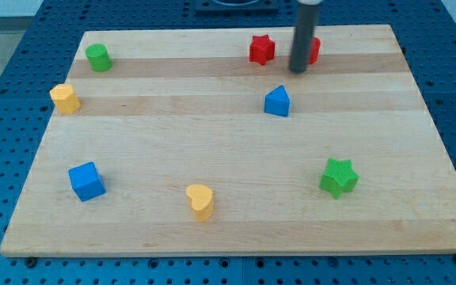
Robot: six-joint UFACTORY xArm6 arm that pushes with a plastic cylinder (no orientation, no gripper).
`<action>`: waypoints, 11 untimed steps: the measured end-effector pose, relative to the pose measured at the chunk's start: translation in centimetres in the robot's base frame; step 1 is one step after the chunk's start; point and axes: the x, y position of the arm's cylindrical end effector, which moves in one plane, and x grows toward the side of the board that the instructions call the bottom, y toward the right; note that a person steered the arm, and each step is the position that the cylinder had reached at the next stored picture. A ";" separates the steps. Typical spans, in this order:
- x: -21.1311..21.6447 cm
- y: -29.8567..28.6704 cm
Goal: Move the red blocks to form a parallel line with the green circle
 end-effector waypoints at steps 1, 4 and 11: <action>-2.2 2.6; -4.1 -7.2; -6.0 8.2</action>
